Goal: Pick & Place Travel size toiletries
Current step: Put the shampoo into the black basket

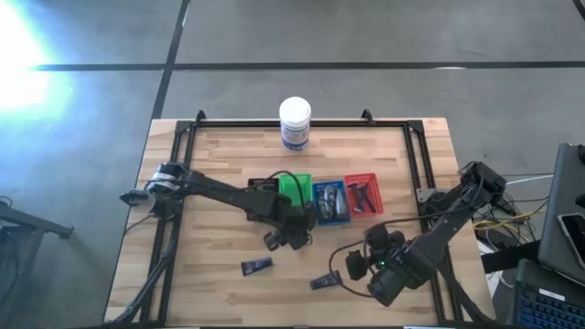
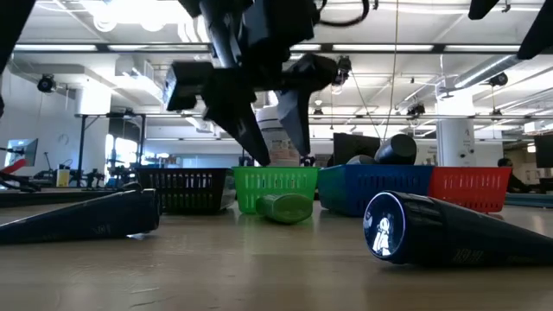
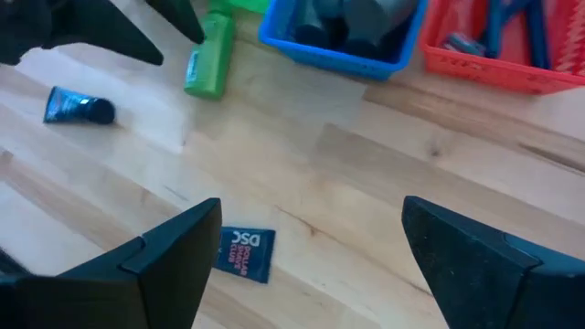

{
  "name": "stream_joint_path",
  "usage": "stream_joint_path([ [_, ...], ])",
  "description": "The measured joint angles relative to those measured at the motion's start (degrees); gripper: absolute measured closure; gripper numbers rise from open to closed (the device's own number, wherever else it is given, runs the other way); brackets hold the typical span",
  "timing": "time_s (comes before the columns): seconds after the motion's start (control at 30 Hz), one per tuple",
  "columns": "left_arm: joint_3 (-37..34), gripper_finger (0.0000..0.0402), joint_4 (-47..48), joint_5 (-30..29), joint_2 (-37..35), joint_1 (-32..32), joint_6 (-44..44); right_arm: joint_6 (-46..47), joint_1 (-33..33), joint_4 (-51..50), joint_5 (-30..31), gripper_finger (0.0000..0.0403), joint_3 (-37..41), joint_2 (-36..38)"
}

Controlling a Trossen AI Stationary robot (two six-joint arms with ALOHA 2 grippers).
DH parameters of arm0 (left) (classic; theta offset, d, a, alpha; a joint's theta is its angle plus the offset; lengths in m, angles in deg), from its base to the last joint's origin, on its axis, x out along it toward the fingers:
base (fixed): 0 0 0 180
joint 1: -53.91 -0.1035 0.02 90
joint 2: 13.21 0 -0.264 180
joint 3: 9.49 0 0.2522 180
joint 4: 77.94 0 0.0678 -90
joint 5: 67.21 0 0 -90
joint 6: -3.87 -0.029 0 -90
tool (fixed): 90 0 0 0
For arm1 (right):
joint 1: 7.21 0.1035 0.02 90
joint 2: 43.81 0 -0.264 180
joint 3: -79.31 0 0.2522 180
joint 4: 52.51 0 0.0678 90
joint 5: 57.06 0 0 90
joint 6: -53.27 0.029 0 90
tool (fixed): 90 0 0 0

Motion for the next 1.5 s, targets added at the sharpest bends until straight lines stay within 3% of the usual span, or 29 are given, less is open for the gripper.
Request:
stream_joint_path([
  [0.4,-5.03,0.0170,-5.78,4.25,1.96,-2.87,-4.67,4.08,0.35,-4.78,0.59,0.0046,0.04,1.53],
  [0.63,-8.72,0.0170,-7.09,4.52,1.96,-3.11,-4.72,4.12,0.32,-4.92,0.61,0.0061,0.04,1.60],
  [0.8,-9.63,0.0172,-6.39,4.42,1.85,-2.33,-0.17,4.10,0.32,-4.91,0.59,0.0072,0.04,1.60],
  [1.1,-8.07,0.0250,-2.10,3.65,1.81,0.40,3.85,4.28,0.32,-4.90,0.44,0.0086,0.04,1.60],
  [1.23,-4.74,0.0259,0.96,2.19,0.12,1.17,12.94,4.39,0.32,-4.85,0.39,0.0090,0.04,1.60],
  [1.33,-2.95,0.0256,1.08,-2.16,-3.69,1.37,26.06,4.76,0.35,-4.91,0.37,0.0086,0.04,1.60],
  [1.43,-2.77,0.0255,1.05,-8.80,-8.40,1.24,47.44,5.04,0.32,-5.13,0.42,0.0078,0.04,1.60],
  [1.5,-3.88,0.0255,1.26,-16.04,-12.03,0.65,67.68,5.69,0.32,-5.82,0.44,0.0071,0.04,1.60],
])
